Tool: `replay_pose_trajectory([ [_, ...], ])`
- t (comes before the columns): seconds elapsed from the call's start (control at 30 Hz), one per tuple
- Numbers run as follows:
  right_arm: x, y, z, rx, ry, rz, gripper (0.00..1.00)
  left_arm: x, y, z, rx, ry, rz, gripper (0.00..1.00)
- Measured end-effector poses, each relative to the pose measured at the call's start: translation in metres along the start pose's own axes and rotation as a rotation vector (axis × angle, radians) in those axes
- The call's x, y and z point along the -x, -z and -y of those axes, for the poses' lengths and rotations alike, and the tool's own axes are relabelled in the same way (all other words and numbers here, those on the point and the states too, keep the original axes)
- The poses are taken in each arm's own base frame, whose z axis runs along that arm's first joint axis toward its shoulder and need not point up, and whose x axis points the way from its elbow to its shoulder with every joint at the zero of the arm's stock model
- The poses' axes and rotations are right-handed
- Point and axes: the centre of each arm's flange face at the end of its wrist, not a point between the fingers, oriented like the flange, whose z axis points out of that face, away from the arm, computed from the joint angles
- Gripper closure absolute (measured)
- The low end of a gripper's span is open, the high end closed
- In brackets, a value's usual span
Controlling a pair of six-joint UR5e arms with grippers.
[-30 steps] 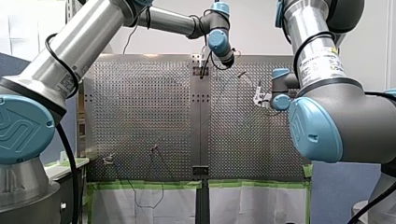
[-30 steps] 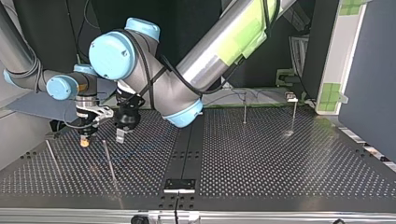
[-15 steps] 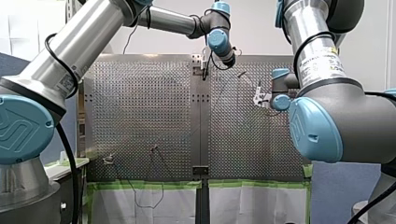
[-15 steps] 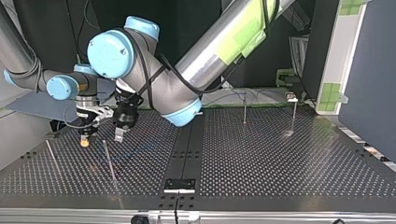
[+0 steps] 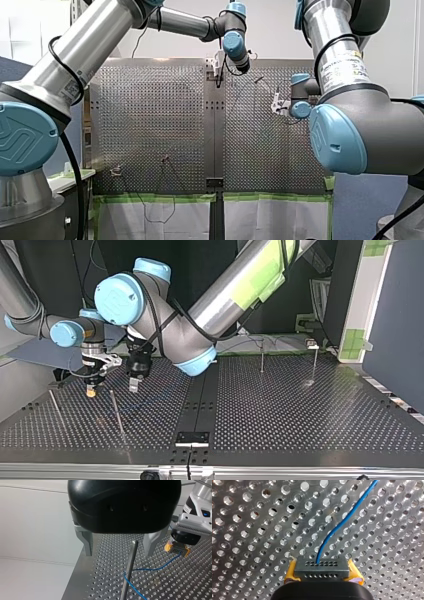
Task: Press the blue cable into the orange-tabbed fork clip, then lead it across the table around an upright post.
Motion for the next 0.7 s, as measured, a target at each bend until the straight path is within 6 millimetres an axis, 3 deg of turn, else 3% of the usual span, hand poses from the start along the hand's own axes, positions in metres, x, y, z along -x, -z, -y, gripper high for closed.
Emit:
replay_pose_trajectory([
  [0.7,0.0007,0.0003,0.0012,-0.003,0.000,0.002,1.00,-0.0013,-0.0011,-0.0036,0.008,0.000,-0.010,0.01],
])
